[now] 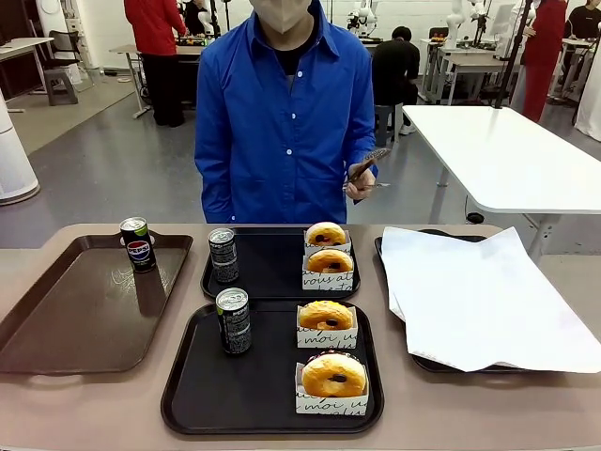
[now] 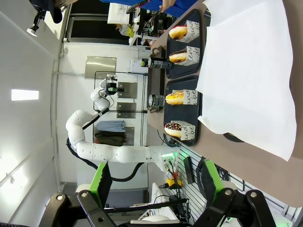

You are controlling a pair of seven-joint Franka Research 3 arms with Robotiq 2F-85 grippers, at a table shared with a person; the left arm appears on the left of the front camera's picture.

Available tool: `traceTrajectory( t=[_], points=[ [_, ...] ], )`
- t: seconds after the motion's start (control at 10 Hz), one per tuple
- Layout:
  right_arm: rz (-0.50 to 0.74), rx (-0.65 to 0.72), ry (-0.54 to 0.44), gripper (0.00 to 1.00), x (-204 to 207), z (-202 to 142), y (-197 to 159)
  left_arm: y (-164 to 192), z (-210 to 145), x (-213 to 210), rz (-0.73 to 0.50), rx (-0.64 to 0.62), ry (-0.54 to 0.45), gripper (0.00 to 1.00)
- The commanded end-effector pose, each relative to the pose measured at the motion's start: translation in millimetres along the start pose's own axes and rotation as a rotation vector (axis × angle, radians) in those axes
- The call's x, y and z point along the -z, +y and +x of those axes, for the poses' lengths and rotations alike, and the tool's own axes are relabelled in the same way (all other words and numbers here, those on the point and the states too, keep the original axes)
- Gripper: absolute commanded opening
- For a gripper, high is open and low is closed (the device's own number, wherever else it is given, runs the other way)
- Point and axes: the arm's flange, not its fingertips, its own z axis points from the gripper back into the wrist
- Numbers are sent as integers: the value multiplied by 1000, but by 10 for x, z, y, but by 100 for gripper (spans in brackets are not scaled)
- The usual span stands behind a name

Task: Set up donuts and drinks on trays.
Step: Pick up one Pepsi coke from the Handle tray and place it on the Flat Tray without a Pepsi coke.

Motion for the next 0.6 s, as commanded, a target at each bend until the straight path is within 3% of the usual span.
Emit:
traceTrajectory(
  t=[0.0, 0.5],
  points=[
    [13, -5, -1, 100, -5, -4, 9, -20, 13, -13, 5, -11, -12, 100],
    [13, -5, -1, 100, -5, -4, 9, -20, 13, -13, 5, -11, -12, 100]
  ],
)
